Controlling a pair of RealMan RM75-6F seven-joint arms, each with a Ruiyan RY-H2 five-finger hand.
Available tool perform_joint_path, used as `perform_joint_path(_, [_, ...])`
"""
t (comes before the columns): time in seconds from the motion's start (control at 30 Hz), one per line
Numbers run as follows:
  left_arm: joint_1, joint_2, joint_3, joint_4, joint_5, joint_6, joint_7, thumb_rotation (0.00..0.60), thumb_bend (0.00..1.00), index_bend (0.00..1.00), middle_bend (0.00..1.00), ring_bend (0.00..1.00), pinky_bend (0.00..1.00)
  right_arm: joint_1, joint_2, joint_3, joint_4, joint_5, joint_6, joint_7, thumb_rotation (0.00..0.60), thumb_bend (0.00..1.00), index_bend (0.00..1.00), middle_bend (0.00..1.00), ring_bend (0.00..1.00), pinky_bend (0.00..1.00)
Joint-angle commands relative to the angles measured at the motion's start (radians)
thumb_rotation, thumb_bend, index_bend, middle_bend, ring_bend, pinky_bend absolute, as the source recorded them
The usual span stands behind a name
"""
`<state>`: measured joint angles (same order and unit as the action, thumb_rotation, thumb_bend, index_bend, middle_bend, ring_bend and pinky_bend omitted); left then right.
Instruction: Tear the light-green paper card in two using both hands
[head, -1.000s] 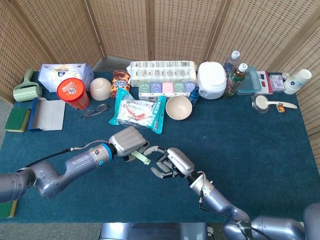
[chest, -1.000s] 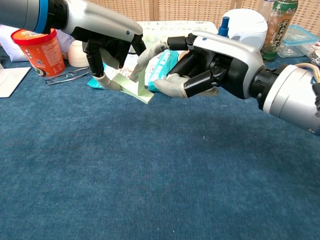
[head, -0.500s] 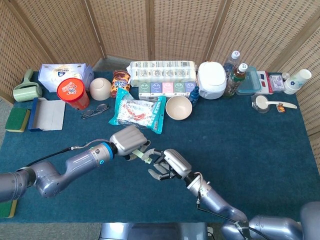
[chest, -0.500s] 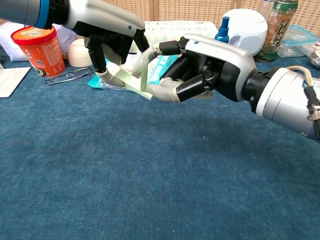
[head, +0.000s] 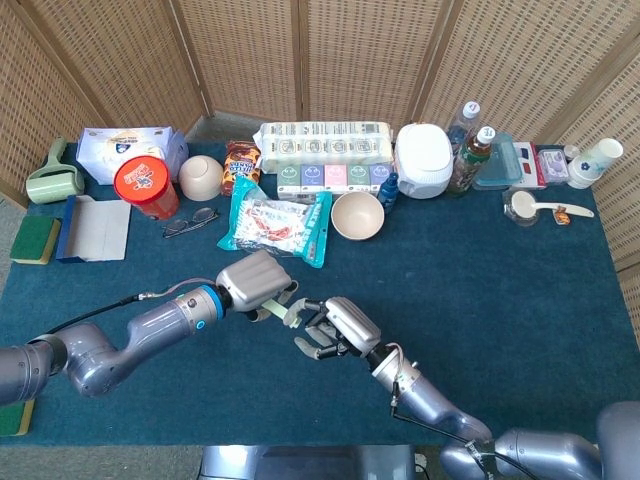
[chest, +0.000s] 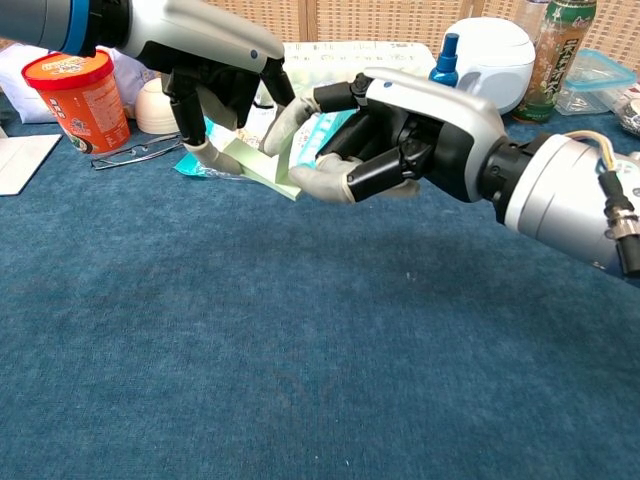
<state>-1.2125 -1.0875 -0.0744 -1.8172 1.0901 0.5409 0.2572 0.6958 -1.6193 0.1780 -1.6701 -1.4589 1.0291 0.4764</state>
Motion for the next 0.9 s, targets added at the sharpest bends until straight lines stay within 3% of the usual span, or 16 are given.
perform_joint_path(0.03, [0.000, 0.001, 0.000, -0.003, 0.002, 0.000, -0.001, 0.600, 0.38, 0.71, 1.00, 1.00, 1.00, 0.001, 0.000, 0.001, 0.000, 0.001, -0.001, 0.000, 0.600, 0.42, 0.43, 0.96, 1.00, 1.00])
perform_joint_path(0.9, [-0.005, 0.000, 0.004, -0.010, 0.007, -0.003, -0.004, 0.600, 0.38, 0.71, 1.00, 1.00, 1.00, 0.008, -0.024, 0.011, 0.014, 0.021, 0.005, -0.011, 0.600, 0.42, 0.53, 0.99, 1.00, 1.00])
